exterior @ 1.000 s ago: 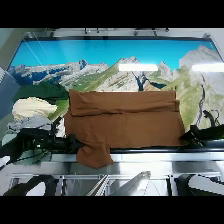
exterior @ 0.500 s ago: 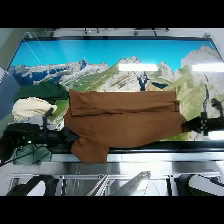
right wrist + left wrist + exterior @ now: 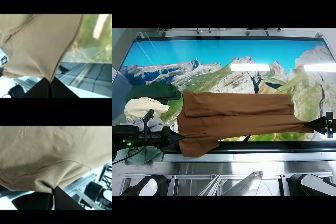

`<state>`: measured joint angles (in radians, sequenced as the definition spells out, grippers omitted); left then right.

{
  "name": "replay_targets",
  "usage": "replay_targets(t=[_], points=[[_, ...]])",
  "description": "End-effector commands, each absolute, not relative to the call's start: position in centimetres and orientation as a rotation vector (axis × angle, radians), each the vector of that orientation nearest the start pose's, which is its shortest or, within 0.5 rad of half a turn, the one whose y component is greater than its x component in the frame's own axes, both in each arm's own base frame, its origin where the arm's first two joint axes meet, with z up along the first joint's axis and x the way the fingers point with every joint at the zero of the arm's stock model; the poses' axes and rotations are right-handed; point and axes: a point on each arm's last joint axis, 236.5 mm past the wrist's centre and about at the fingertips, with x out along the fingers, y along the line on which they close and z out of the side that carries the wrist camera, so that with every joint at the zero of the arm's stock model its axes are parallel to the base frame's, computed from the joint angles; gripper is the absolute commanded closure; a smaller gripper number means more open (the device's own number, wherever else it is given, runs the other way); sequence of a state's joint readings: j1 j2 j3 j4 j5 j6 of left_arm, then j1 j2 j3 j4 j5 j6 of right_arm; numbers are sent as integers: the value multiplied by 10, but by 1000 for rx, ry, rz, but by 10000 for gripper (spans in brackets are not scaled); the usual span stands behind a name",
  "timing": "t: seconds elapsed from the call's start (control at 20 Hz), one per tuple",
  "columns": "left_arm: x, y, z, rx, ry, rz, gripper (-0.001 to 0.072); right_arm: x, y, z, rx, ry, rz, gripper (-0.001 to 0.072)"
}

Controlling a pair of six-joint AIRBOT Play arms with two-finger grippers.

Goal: Fold the shirts.

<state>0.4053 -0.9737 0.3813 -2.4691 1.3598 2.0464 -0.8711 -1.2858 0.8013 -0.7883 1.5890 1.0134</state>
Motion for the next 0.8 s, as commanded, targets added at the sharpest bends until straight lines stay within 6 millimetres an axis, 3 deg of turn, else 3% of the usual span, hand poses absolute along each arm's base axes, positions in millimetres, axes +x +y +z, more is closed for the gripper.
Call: replay_targets(t=[0.0, 0.15, 0.35, 0.55, 0.75], points=[[214, -117, -27, -997, 1361, -523, 677, 274, -47, -1, 1062, 1185, 362, 698], [248, -104, 1, -934, 1255, -531, 677, 308, -52, 21, 1101, 1004, 382, 698], [311, -76, 28, -886, 1187, -525, 677, 348, -55, 12, 993, 905, 317, 698], [375, -71, 17, -845, 1199, -542, 677, 401, -52, -9, 920, 800, 253, 698], [431, -92, -13, -788, 1235, -589, 677, 423, -50, -47, 848, 797, 206, 698]])
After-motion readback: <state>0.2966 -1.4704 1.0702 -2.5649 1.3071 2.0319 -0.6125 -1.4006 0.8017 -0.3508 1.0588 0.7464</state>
